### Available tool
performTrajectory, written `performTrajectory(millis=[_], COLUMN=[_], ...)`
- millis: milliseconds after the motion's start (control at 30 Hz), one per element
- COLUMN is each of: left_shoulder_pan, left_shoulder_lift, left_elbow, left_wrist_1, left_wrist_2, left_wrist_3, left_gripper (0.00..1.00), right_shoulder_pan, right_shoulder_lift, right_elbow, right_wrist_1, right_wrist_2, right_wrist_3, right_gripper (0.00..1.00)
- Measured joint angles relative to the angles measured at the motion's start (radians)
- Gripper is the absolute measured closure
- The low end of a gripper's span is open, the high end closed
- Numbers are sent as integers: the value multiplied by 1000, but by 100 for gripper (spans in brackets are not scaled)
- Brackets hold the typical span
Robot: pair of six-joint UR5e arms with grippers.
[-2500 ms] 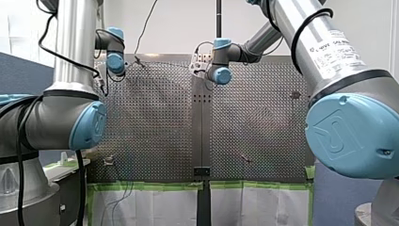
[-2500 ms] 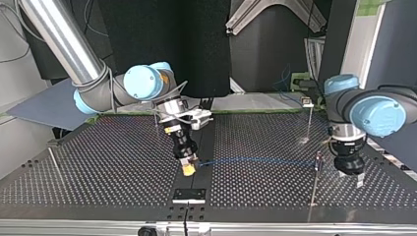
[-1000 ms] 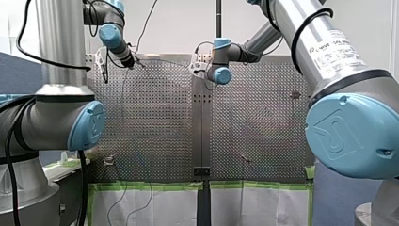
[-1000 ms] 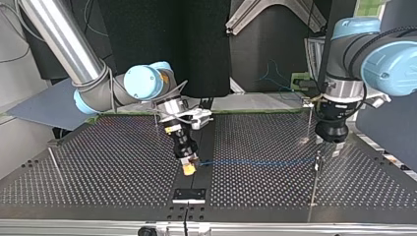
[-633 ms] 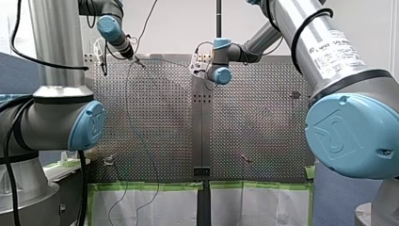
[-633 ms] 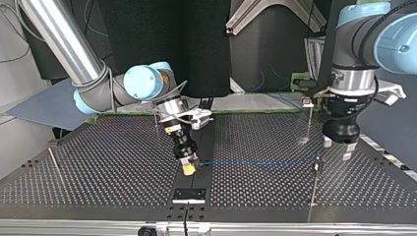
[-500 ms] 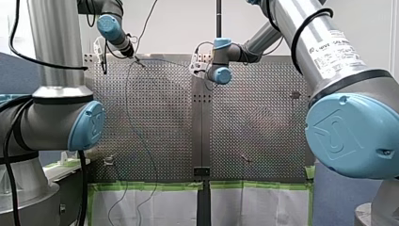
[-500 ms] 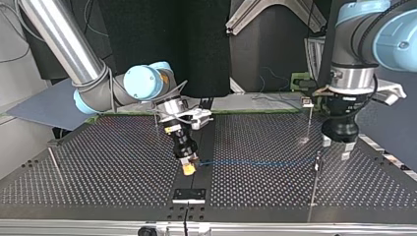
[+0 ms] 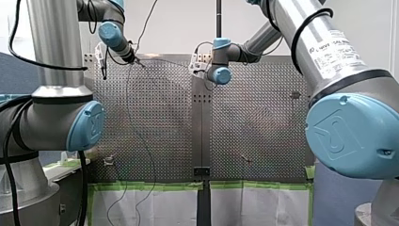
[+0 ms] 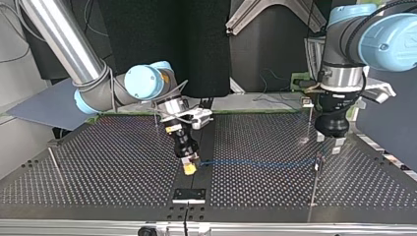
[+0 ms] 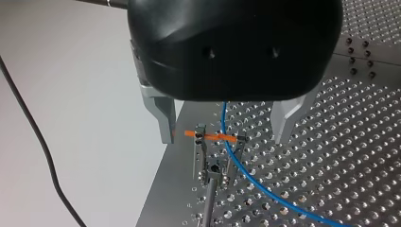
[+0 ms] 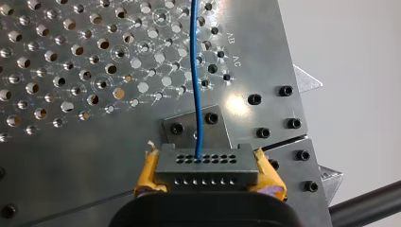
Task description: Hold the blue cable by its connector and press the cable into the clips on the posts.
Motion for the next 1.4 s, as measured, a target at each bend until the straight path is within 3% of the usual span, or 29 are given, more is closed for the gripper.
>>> performTrajectory(millis=[1400], left_shoulder_pan=[-9], left_shoulder_lift=[-1], left_elbow=[-12], left_wrist_1=[13], left_wrist_2=[-19], left_wrist_3=[14], left_gripper=[0], right_shoulder_pan=[-3], right_shoulder_lift=[1], right_elbow=[0], right_wrist_1=[3], right_wrist_2=[-2], right_wrist_3=[8], right_gripper=[100])
